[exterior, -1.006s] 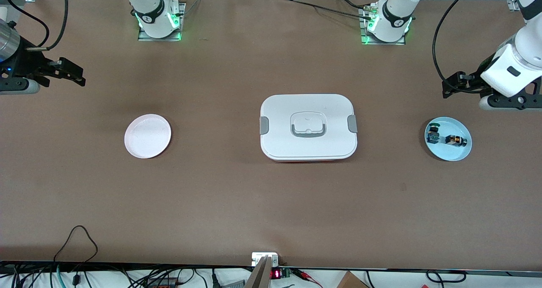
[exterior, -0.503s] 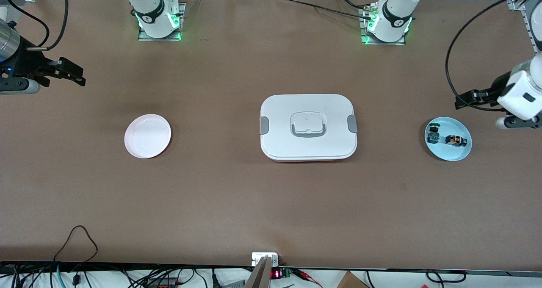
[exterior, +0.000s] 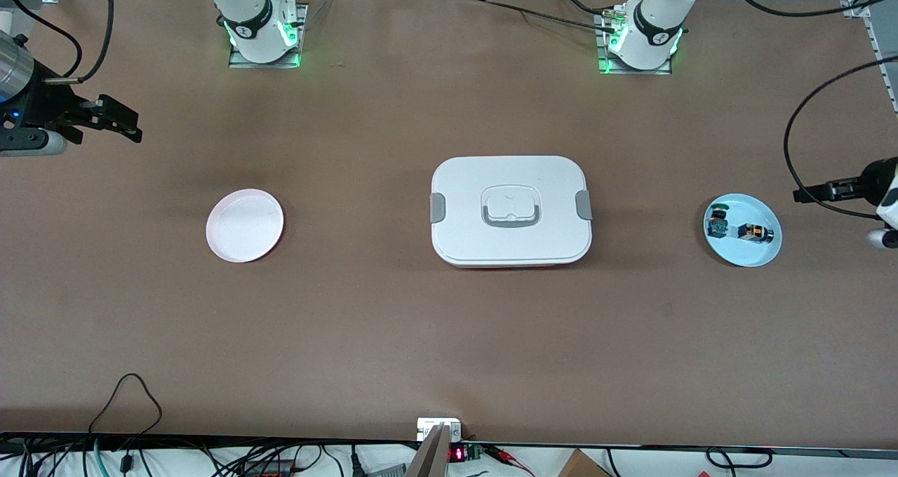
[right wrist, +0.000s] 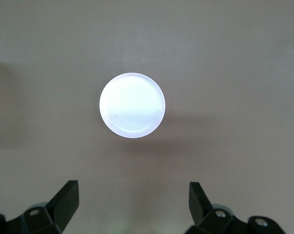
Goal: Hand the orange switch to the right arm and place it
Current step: 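Lower the left gripper onto the orange switch on the blue plate and grasp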
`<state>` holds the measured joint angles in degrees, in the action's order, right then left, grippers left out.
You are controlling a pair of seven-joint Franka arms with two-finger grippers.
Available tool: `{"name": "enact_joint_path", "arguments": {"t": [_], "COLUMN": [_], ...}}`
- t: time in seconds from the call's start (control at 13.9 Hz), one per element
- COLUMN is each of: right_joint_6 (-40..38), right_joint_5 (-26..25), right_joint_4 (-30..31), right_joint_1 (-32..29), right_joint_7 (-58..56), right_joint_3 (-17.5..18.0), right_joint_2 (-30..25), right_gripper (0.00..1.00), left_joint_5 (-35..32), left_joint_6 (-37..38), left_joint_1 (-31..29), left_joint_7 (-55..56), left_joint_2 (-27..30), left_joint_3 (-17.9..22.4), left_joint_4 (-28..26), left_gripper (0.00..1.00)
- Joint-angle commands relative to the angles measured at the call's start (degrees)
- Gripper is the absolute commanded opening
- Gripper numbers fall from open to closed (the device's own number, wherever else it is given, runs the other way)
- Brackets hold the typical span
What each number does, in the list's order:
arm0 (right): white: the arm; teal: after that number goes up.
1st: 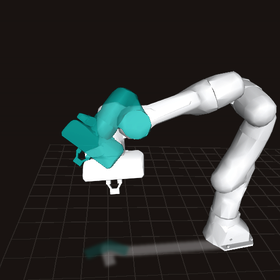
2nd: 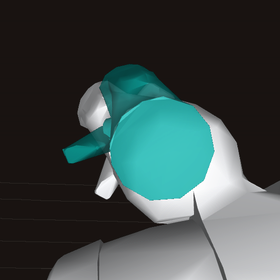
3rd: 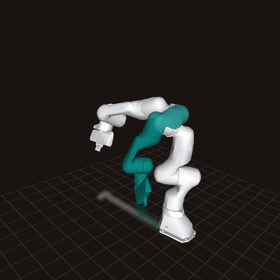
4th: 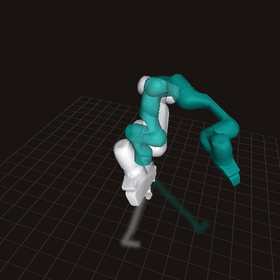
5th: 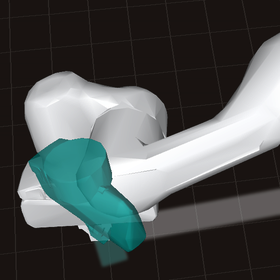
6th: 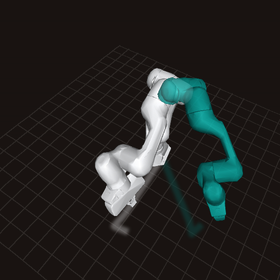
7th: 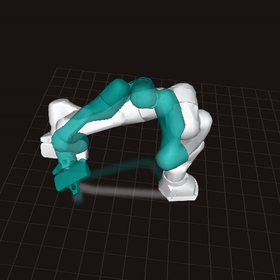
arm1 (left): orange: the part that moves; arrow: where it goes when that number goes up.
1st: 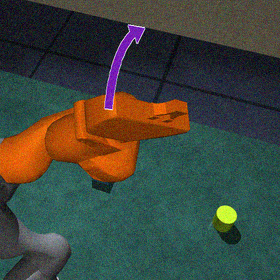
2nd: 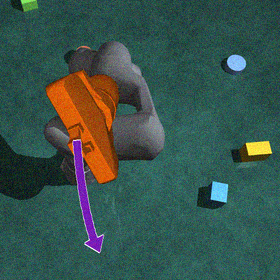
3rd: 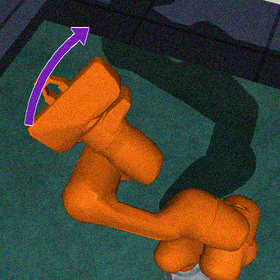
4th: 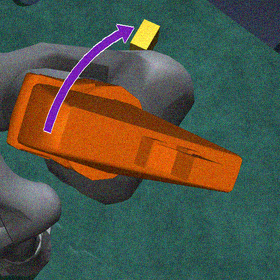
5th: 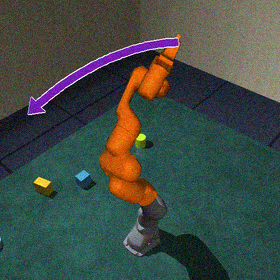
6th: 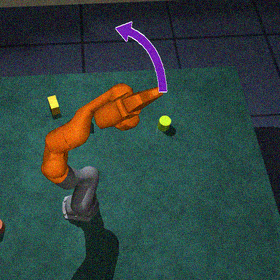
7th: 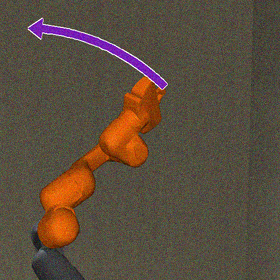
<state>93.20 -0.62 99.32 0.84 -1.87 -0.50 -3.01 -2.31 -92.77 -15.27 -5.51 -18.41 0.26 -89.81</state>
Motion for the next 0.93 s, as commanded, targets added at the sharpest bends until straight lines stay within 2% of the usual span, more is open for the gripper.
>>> {"name": "enact_joint_path", "arguments": {"t": [0.0, 0.22, 0.86], "right_joint_6": [0.23, 0.23, 0.14], "right_joint_5": [0.18, 0.18, 0.18], "right_joint_4": [0.96, 0.87, 0.87], "right_joint_1": [-0.13, -0.13, -0.13], "right_joint_7": [-0.33, 0.20, 0.46], "right_joint_3": [0.06, 0.06, 0.06], "right_joint_2": [-1.12, -1.04, -0.95], "right_gripper": [1.00, 1.00, 1.00], "left_joint_5": [-1.12, -1.20, -1.12], "left_joint_6": [-4.32, -11.44, -36.05], "left_joint_1": [-2.04, -2.13, -5.56], "left_joint_7": [-5.29, -11.70, -22.26], "left_joint_2": [-4.86, -9.09, -10.50], "left_joint_3": [-0.61, -0.61, -0.70], "left_joint_4": [1.83, -0.62, -16.17], "left_gripper": [1.00, 1.00, 1.00]}}
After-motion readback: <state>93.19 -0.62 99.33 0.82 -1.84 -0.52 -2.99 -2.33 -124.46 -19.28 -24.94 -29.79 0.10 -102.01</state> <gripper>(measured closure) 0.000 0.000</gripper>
